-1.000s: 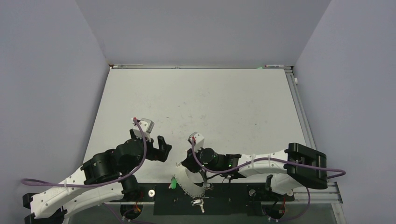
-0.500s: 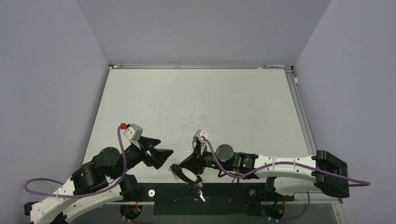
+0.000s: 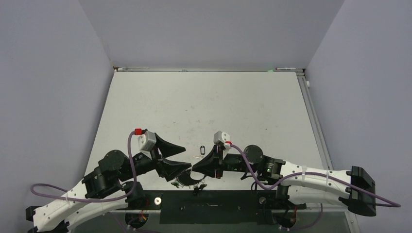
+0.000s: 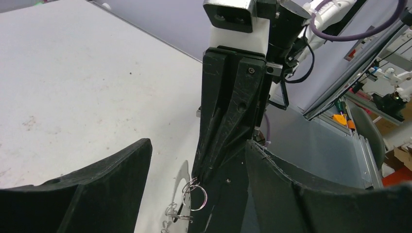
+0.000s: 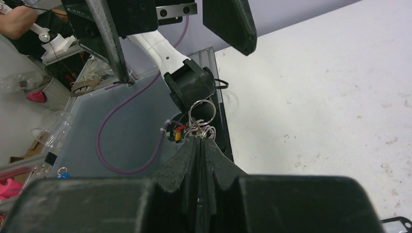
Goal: Put the keys on the keyring
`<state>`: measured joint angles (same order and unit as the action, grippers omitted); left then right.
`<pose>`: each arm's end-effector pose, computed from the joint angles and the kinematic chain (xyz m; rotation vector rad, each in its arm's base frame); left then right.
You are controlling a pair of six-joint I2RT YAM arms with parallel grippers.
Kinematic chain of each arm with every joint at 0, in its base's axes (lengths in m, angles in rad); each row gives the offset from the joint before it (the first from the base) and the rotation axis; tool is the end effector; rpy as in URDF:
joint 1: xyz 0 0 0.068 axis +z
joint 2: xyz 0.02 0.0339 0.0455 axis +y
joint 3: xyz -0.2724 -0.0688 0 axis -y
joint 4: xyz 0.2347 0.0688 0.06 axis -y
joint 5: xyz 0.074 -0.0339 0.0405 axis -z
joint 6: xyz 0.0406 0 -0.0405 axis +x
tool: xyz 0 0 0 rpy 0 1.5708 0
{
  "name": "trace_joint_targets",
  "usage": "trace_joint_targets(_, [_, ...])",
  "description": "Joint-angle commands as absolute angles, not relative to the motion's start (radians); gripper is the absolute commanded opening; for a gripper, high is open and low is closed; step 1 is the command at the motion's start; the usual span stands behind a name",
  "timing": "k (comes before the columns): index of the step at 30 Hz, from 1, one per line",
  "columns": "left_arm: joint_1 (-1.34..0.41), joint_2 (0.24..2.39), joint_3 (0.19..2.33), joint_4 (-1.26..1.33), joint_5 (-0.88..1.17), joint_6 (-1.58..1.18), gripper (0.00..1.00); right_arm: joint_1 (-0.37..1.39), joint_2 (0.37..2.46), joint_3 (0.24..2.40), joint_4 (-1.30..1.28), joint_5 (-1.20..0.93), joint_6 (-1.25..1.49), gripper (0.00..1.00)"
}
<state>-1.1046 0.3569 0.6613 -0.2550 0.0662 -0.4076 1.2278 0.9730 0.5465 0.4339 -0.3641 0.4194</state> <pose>0.0358 -0.0772 0.3419 0.6206 1.5390 -1.2354 0.0594 0.2093 0.2970 -0.9971 1.4971 1.5283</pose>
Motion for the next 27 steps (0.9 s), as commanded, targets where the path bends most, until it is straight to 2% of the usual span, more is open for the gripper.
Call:
trace_joint_targets(1, [-1.106,0.405,0.668,-0.101,0.163,-0.348,0.67,1.177,0.913,0.592,0.541,-0.486,0.368,0.05])
trace_joint_targets(5, [-1.106,0.413,0.64,-0.017,0.275,-0.318,0.65,1.147,0.871,0.595,0.562,-0.552,0.37,0.05])
trace_joint_targets(19, [-1.106,0.495,0.647,0.06,0.355,-0.247,0.39,1.133,0.804,0.618,0.546,-0.605,0.345,0.05])
trace_joint_targets(27, [-1.106,0.48,0.63,0.075,0.422,-0.26,0.36,1.134,0.786,0.627,0.542,-0.601,0.342,0.05])
